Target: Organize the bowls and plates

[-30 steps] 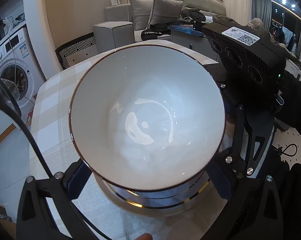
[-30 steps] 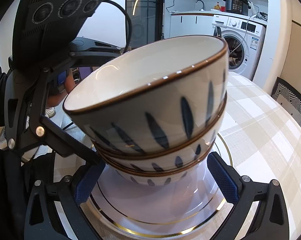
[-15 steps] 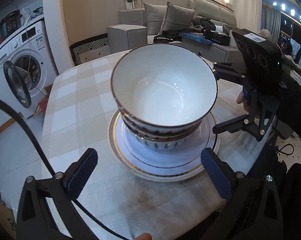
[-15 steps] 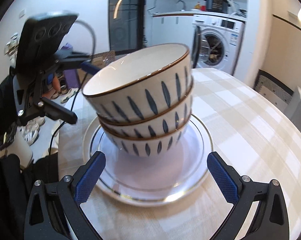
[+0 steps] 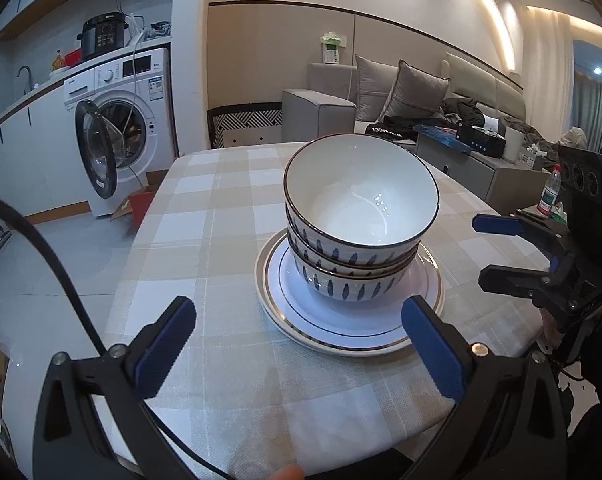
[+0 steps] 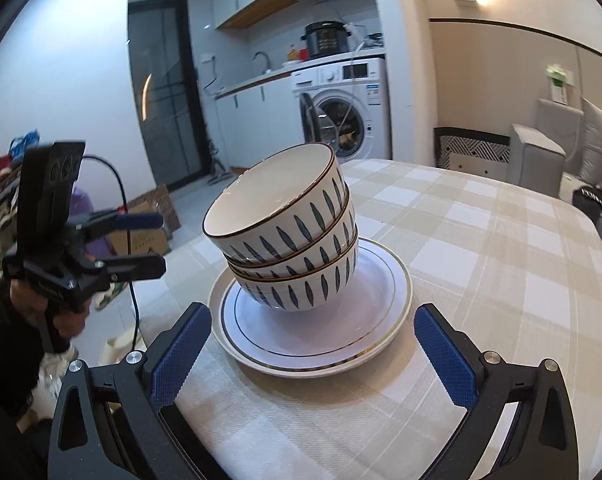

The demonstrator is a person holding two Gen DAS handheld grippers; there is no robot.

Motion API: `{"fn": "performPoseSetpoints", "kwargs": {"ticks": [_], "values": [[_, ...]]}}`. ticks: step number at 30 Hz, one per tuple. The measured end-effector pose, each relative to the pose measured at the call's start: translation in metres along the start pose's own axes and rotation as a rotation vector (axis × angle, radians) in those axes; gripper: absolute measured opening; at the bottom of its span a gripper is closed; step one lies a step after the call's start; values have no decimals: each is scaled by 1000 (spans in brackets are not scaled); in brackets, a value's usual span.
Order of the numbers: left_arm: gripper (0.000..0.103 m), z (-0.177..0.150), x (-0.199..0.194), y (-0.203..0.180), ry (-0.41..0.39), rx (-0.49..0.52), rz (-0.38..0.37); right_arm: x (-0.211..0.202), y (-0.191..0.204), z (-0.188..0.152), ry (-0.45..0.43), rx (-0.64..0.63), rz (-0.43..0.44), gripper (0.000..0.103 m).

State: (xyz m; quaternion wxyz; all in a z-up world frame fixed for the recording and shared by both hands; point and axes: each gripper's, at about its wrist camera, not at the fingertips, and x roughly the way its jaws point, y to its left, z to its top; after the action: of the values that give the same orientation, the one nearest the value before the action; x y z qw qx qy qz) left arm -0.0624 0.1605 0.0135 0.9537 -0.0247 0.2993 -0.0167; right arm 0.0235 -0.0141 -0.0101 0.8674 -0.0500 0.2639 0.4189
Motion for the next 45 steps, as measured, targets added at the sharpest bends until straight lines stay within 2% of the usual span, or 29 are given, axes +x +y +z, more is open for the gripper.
{"fn": "performPoseSetpoints", "kwargs": {"ticks": [4, 8, 17, 22, 29, 36, 45], "values": [[103, -7, -6, 1, -35, -63, 34, -11, 6, -1, -17, 63, -15, 103], [103, -17, -12, -3, -65, -75, 82, -23, 14, -4, -52, 101, -20, 103], [103, -37, -11, -16, -93, -122, 97, -29, 37, -23, -90, 77, -82, 103], [103, -41, -6, -26, -97, -108, 119, -30, 35, -33, -114, 96, -92, 103], [103, -43, -3, -35, -125, -124, 110, -32, 39, -36, -124, 69, -115, 103], [103, -48, 0, -37, -127, -122, 103, -35, 38, -28, -134, 51, -119, 103], [103, -55, 4, -34, -135, -126, 107, -35, 33, -34, -148, 59, -120, 103]]}}
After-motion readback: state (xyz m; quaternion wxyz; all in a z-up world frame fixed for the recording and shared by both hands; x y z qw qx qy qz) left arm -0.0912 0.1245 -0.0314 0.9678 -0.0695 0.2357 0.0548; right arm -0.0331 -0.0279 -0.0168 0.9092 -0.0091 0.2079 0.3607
